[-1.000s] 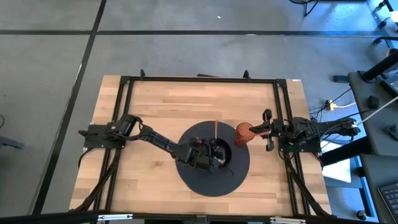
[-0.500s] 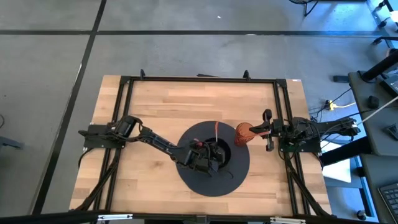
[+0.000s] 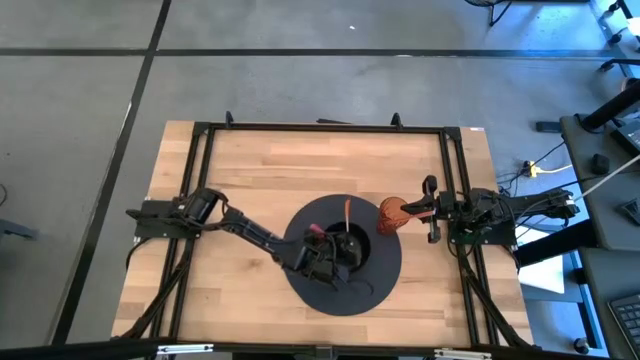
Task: Pick & Place Utensil
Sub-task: Put the orange spoon into the black bowl on the gray mat, then return to Home Position
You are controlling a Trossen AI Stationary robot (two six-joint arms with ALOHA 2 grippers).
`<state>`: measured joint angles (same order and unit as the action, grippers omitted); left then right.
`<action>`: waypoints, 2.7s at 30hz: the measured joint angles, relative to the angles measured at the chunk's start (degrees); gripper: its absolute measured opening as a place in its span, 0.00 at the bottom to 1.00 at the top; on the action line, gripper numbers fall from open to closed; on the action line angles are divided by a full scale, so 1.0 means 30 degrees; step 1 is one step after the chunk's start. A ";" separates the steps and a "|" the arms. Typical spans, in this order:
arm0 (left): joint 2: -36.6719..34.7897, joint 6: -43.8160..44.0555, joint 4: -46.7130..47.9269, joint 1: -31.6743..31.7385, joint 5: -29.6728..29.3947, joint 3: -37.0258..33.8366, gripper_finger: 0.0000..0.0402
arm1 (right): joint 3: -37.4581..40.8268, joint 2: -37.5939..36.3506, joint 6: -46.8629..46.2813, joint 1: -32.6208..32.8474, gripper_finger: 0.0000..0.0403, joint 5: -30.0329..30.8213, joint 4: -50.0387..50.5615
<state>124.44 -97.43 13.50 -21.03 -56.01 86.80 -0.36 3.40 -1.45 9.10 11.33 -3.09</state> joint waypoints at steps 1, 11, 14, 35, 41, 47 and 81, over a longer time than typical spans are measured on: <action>0.0000 0.0031 -0.0001 -0.0074 0.0021 0.0000 0.01 | 0.0000 -0.0007 -0.0004 0.0000 0.02 -0.0003 0.0000; 0.0000 0.0480 0.0019 -0.0118 0.0132 0.0000 0.01 | 0.0000 -0.0005 0.0000 0.0002 0.02 0.0002 0.0000; 0.0000 0.0497 0.0037 -0.0118 0.0118 0.0001 0.01 | 0.0000 0.0000 0.0000 0.0007 0.02 -0.0002 0.0000; -0.0029 0.2200 0.3111 -0.0323 0.0035 0.1749 0.21 | 0.0000 -0.0007 -0.0321 0.0004 0.02 -0.0006 -0.0004; -0.0105 0.4248 0.3309 -0.1353 -0.3802 0.3089 0.19 | 0.0000 -0.0001 -0.0372 0.0001 0.02 -0.0007 -0.0001; -0.3313 1.0439 0.5764 -0.2726 -0.5430 0.3461 0.10 | 0.0000 -0.0007 -0.0430 0.0000 0.02 -0.0251 0.0010; -3.8768 2.7446 -0.3847 0.0004 0.6579 -2.0888 0.01 | -0.0015 -0.1010 0.1067 -0.0166 0.01 -0.5469 -0.3758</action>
<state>8.14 -15.10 1.96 -21.02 -36.27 24.14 -0.40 0.37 1.75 8.60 -5.08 -14.37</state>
